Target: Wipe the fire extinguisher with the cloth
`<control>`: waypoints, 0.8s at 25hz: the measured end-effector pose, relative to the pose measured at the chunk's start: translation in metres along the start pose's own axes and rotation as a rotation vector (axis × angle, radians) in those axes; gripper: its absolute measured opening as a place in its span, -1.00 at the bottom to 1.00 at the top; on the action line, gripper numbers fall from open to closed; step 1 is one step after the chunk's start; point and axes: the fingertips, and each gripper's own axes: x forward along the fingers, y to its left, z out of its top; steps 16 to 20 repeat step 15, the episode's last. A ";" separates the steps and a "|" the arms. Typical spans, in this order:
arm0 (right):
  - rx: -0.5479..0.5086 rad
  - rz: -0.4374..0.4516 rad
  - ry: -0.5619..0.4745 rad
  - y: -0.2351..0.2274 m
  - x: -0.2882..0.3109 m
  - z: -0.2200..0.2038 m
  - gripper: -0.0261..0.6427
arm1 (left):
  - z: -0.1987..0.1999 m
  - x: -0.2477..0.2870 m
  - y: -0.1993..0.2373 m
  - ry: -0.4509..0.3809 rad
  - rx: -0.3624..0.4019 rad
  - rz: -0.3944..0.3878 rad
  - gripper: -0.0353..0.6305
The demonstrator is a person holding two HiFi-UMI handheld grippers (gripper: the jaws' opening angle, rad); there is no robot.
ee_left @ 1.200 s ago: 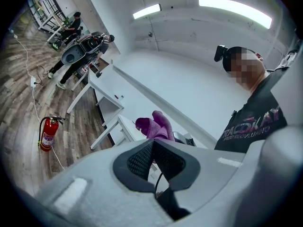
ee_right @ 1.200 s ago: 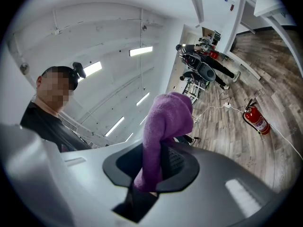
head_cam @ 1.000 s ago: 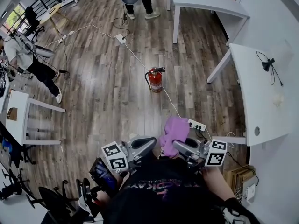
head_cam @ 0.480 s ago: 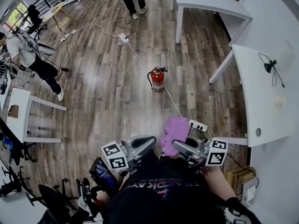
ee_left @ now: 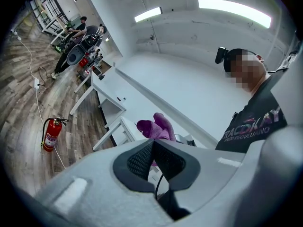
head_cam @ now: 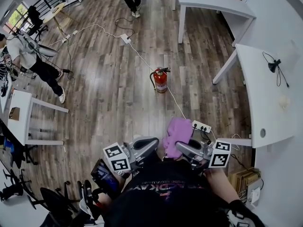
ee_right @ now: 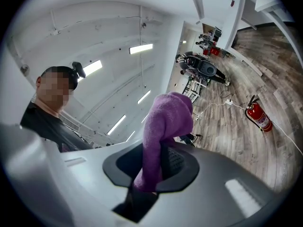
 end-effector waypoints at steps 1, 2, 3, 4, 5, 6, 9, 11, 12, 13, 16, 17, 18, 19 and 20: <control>-0.001 0.000 0.001 0.000 0.000 0.000 -0.71 | 0.000 0.000 0.000 0.001 0.001 0.000 -0.90; -0.002 -0.001 0.001 -0.001 0.000 0.000 -0.71 | 0.000 0.000 0.000 0.003 0.002 -0.001 -0.90; -0.001 -0.002 0.000 -0.001 0.000 0.000 -0.71 | -0.001 0.000 0.000 0.004 0.003 0.000 -0.90; 0.000 -0.003 -0.001 -0.001 0.000 0.000 -0.71 | -0.001 0.000 0.001 0.005 0.003 0.001 -0.90; 0.001 -0.004 -0.001 -0.001 0.000 -0.001 -0.71 | -0.001 -0.001 0.001 0.003 0.002 0.003 -0.90; 0.002 -0.005 0.000 -0.001 0.001 -0.001 -0.71 | -0.001 -0.002 0.001 0.001 0.002 0.005 -0.89; -0.001 -0.006 0.005 -0.001 0.001 -0.002 -0.71 | -0.001 -0.002 0.002 -0.003 0.001 0.005 -0.90; -0.003 -0.006 0.007 -0.001 0.002 -0.003 -0.71 | -0.001 -0.003 0.002 -0.002 0.002 0.004 -0.89; -0.004 -0.006 0.007 -0.001 0.002 -0.004 -0.71 | -0.001 -0.003 0.002 -0.003 0.002 0.004 -0.89; -0.004 -0.006 0.007 -0.001 0.003 -0.004 -0.71 | -0.001 -0.004 0.002 -0.004 0.002 0.005 -0.90; -0.005 -0.005 0.007 0.000 0.003 -0.006 -0.71 | -0.002 -0.005 0.002 -0.006 0.002 0.007 -0.89; -0.005 -0.005 0.007 0.000 0.003 -0.006 -0.71 | -0.002 -0.005 0.002 -0.006 0.002 0.007 -0.89; -0.005 -0.005 0.007 0.000 0.003 -0.006 -0.71 | -0.002 -0.005 0.002 -0.006 0.002 0.007 -0.89; -0.005 -0.005 0.007 0.000 0.003 -0.006 -0.71 | -0.002 -0.005 0.002 -0.006 0.002 0.007 -0.89; -0.005 -0.005 0.007 0.000 0.003 -0.006 -0.71 | -0.002 -0.005 0.002 -0.006 0.002 0.007 -0.89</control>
